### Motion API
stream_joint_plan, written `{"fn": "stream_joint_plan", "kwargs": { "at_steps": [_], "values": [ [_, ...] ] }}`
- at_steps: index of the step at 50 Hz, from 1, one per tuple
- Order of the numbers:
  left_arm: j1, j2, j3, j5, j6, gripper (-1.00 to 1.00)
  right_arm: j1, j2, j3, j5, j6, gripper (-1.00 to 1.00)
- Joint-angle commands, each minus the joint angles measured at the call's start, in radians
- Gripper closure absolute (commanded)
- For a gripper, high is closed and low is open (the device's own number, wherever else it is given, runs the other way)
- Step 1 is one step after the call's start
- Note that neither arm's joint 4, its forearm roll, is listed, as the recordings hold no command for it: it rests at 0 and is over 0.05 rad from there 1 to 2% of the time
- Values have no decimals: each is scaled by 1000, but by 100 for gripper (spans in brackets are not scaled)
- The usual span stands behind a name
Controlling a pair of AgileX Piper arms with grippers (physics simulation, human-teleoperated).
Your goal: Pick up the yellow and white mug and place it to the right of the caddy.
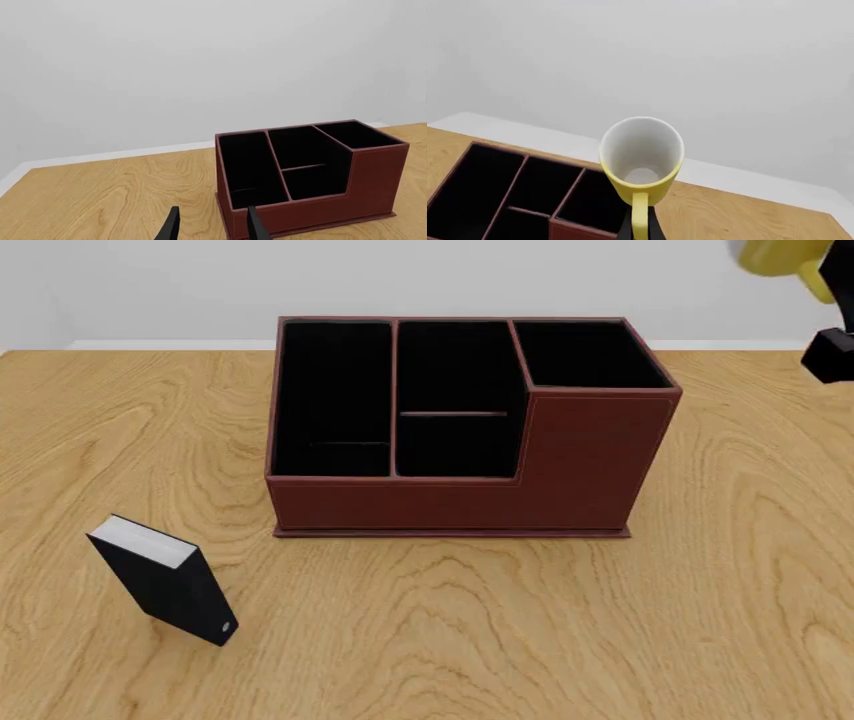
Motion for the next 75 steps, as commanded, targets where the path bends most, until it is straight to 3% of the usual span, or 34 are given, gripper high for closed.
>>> {"fn": "stream_joint_plan", "kwargs": {
  "at_steps": [1, 19, 37, 61, 75],
  "values": [
    [1, 0, 11, -6, -2, -100, -55, 47, -6, -50, 4, 100],
    [0, 0, 9, -6, 2, -100, -122, 142, 15, -141, 17, 100],
    [3, 0, 6, 5, 11, -100, -138, 320, 97, -323, 24, 100],
    [-5, 0, 6, 11, 22, -100, -193, 361, 83, -341, 52, 100],
    [3, 0, 8, 13, 19, -100, -201, 459, 108, -417, 48, 100]
  ]
}}
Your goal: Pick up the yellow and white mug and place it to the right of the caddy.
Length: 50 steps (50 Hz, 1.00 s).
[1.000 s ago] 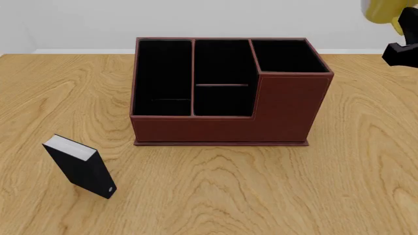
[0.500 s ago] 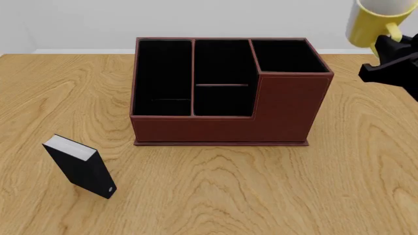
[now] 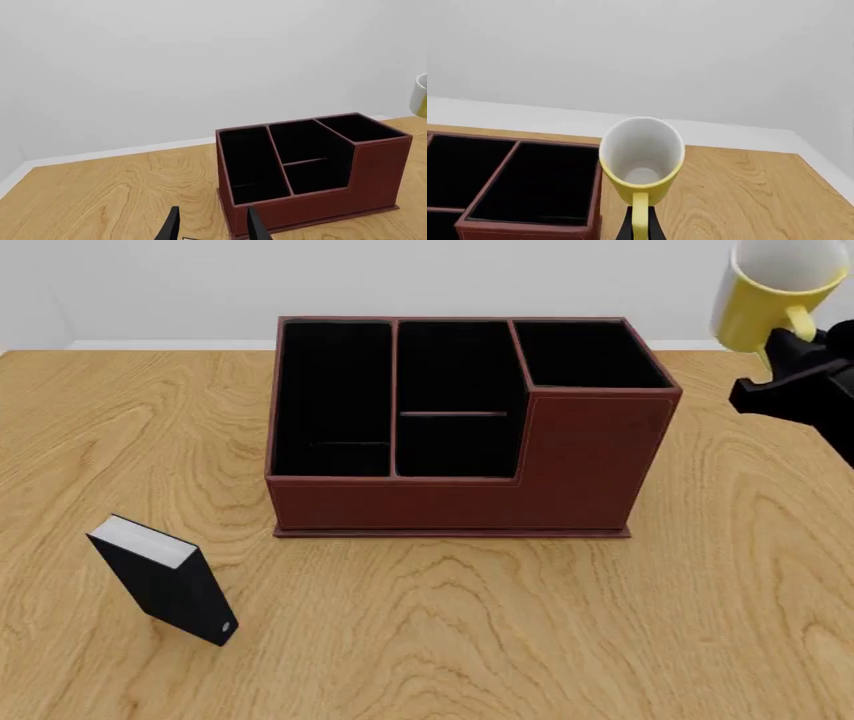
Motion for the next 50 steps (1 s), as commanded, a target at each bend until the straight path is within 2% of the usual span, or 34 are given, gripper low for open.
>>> {"fn": "stream_joint_plan", "kwargs": {
  "at_steps": [1, 5, 36, 50],
  "values": [
    [4, 0, 0, 3, -1, -100, -5, 61, 11, -49, 7, 100],
    [6, 0, 2, -1, -6, -100, -10, 120, 24, -102, 0, 100],
    [-4, 0, 26, -9, 6, -100, -39, 386, 46, -283, -5, 100],
    [-8, 0, 32, -12, 7, -100, -59, 418, 42, -295, 8, 100]
  ]
}}
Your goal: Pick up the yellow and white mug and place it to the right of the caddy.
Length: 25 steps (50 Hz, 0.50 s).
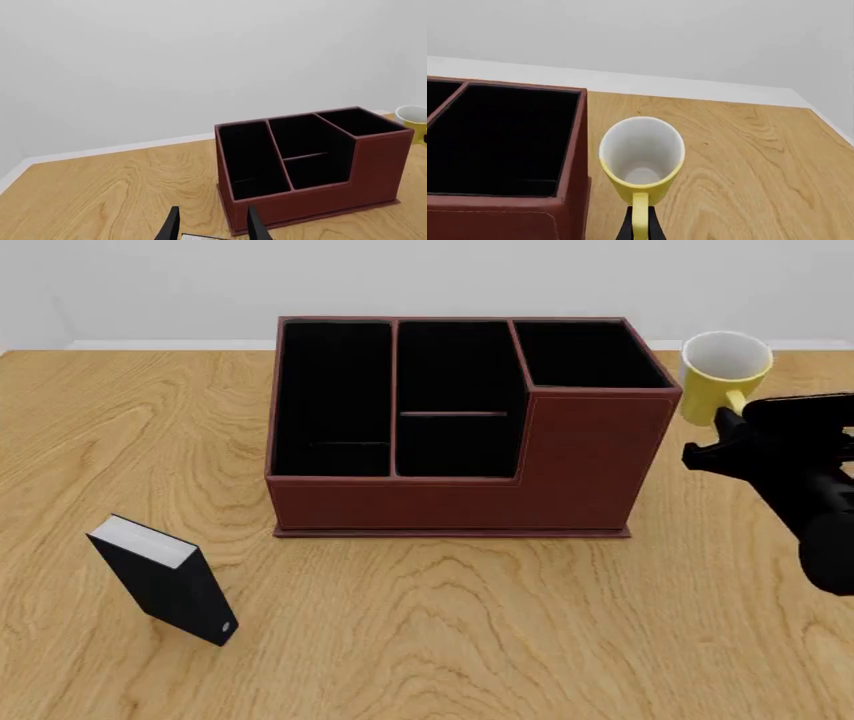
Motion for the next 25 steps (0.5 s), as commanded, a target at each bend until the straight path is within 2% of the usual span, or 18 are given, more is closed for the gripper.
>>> {"fn": "stream_joint_plan", "kwargs": {
  "at_steps": [1, 11, 25],
  "values": [
    [-6, 0, 5, -1, 3, -100, -20, 40, -6, -28, 14, 100],
    [-7, 0, 2, 3, 6, -100, -31, 58, -6, -37, 20, 100],
    [-9, 0, 4, 3, 8, -100, -36, 150, 8, -110, 14, 100]
  ]
}}
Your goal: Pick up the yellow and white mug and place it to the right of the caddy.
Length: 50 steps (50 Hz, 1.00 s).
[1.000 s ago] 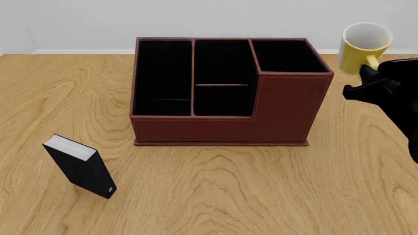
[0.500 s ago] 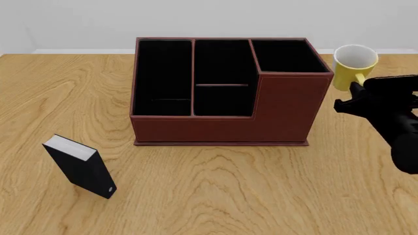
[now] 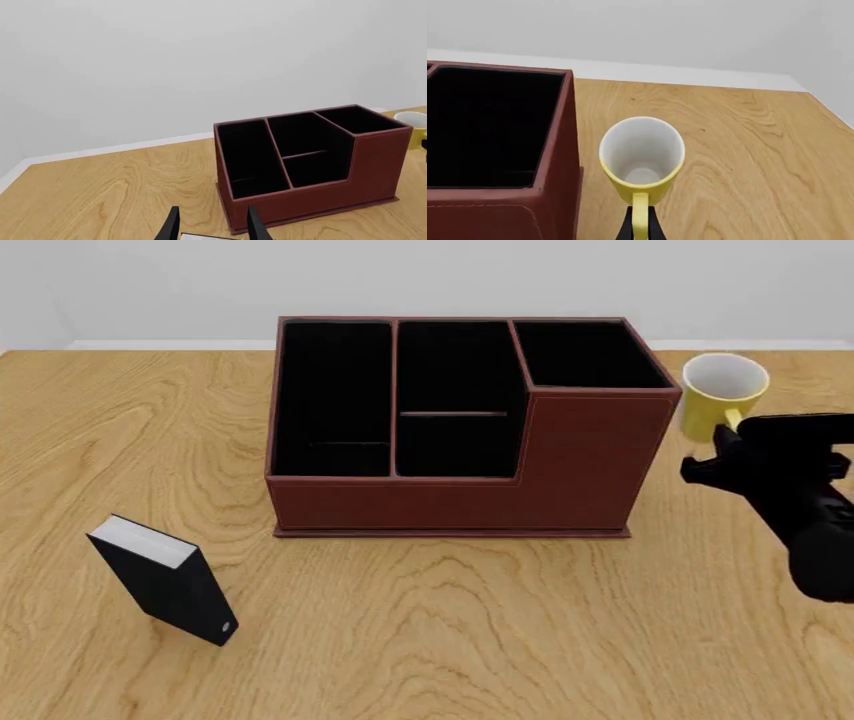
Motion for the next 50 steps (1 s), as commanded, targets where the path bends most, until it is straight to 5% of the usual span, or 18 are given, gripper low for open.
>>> {"fn": "stream_joint_plan", "kwargs": {
  "at_steps": [1, 50],
  "values": [
    [-3, 0, 3, 1, 2, -100, -11, 65, -1, -46, 7, 100],
    [-7, 0, -3, 5, 2, -100, -37, 228, 10, -157, -13, 100]
  ]
}}
